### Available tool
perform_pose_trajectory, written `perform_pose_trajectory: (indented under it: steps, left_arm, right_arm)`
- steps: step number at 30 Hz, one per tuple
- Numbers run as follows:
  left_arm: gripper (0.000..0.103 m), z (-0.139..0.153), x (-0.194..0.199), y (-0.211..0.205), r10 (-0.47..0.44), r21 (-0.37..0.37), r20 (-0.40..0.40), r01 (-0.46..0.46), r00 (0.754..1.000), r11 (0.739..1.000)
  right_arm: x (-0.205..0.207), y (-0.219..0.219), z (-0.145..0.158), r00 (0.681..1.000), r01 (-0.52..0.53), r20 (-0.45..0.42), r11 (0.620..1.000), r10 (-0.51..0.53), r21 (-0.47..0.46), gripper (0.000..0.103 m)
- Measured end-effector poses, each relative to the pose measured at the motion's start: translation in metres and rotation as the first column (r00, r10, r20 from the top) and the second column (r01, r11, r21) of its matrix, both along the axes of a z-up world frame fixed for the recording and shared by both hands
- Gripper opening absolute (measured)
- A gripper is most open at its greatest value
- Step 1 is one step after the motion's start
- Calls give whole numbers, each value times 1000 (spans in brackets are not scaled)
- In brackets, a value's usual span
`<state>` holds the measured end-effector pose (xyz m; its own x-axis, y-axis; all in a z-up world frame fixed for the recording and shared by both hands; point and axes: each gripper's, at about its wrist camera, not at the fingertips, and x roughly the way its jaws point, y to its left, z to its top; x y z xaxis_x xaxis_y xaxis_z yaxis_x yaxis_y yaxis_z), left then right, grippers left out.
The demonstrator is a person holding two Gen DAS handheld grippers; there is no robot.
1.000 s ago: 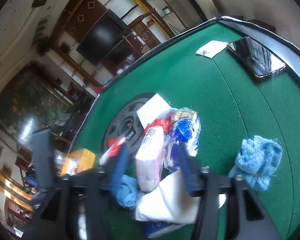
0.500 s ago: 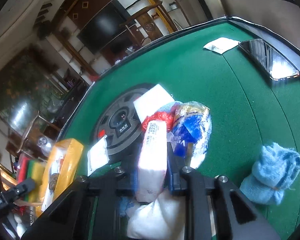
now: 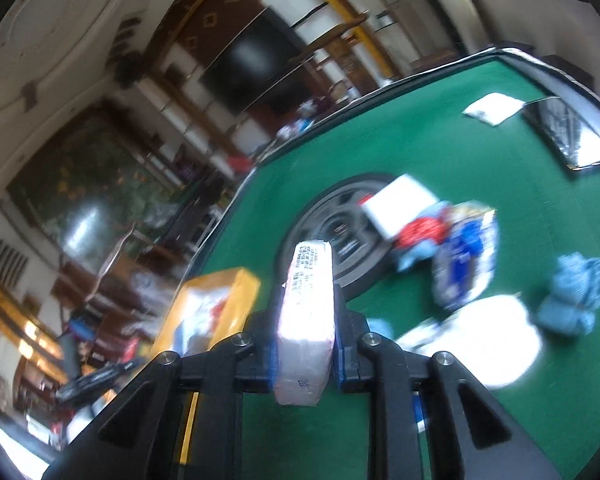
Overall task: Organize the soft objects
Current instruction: 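Drop the sponge bag and pink soap box into the yellow box with both grippers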
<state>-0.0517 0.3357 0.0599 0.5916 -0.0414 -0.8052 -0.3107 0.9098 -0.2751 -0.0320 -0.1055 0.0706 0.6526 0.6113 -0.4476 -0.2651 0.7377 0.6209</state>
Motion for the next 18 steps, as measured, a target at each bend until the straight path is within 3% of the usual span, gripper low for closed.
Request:
perform_pose_trajectory:
  steps: [4, 7, 9, 11, 14, 18]
  left_arm:
    - [33, -17, 36, 4, 4, 12, -39, -3, 999, 1000]
    - [40, -24, 62, 3, -23, 7, -48, 23, 999, 1000]
    - [54, -27, 75, 7, -13, -9, -44, 13, 999, 1000]
    - [56, -26, 85, 14, -6, -48, -34, 5, 999, 999]
    - [56, -21, 85, 25, 13, -107, -15, -15, 1000, 994]
    - [56, 1, 51, 32, 34, -116, 74, -25, 997, 993]
  right_arm:
    - [-5, 35, 5, 998, -70, 2, 997, 70, -17, 19]
    - [-8, 64, 7, 993, -120, 3, 992, 120, -44, 19]
    - [-9, 84, 7, 987, -158, -2, 986, 158, -57, 19]
    - [-9, 100, 5, 983, -185, -7, 980, 185, -69, 19]
    - [-8, 126, 1, 972, -235, -26, 969, 234, -75, 19]
    - [-6, 168, -11, 939, -341, -73, 938, 337, -54, 19]
